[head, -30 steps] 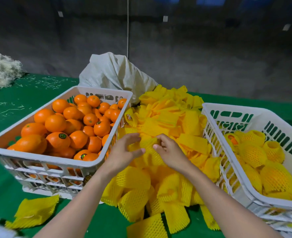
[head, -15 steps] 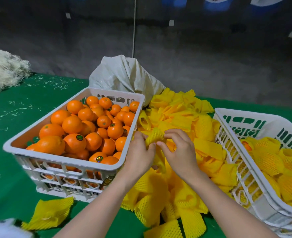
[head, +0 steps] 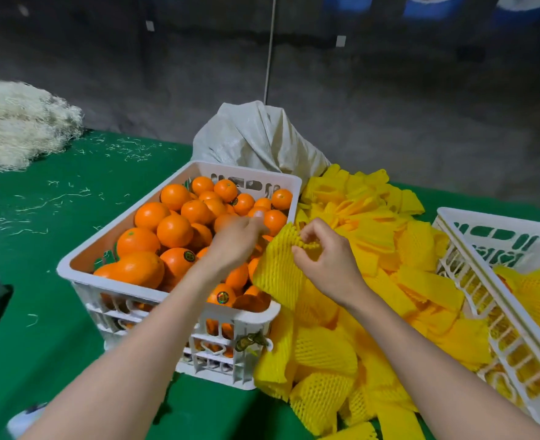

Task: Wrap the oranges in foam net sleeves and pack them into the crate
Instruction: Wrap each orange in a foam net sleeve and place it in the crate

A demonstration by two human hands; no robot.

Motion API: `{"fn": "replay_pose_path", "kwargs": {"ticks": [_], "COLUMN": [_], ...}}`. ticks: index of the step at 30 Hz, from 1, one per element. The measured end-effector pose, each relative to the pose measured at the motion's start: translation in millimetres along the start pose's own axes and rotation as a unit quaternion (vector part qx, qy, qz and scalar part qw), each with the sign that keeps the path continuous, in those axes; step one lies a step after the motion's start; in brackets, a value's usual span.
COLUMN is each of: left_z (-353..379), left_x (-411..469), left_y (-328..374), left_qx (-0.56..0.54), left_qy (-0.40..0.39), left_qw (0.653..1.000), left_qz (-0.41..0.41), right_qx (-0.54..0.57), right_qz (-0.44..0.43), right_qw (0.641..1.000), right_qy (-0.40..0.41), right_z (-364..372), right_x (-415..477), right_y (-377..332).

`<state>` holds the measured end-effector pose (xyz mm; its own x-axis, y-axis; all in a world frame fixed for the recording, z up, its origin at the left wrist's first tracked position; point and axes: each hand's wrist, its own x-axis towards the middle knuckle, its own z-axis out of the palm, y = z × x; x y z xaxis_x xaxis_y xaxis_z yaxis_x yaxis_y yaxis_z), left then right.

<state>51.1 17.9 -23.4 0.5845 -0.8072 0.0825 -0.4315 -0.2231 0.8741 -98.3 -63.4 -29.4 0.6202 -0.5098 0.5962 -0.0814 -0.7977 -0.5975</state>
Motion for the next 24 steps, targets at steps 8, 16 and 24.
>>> {"fn": "replay_pose_path", "kwargs": {"ticks": [8,16,24], "left_z": [22,24,0], "left_x": [90,99,49], "left_y": [-58,-63,20], "left_qx": [0.450,0.330,-0.400], "left_qy": [-0.130,-0.044,-0.144], "left_qw": [0.883,0.943,0.904], "left_qz": [-0.032,-0.021,-0.046], "right_qx": [0.073,0.141,0.287], "right_qz": [0.090,0.160,0.198], "right_qw": [0.993,0.977,0.937], "right_qy": [-0.024,-0.028,-0.023], "right_z": [-7,-25,-35], "right_x": [4,-5,-1], "right_y": [12,17,7]}}
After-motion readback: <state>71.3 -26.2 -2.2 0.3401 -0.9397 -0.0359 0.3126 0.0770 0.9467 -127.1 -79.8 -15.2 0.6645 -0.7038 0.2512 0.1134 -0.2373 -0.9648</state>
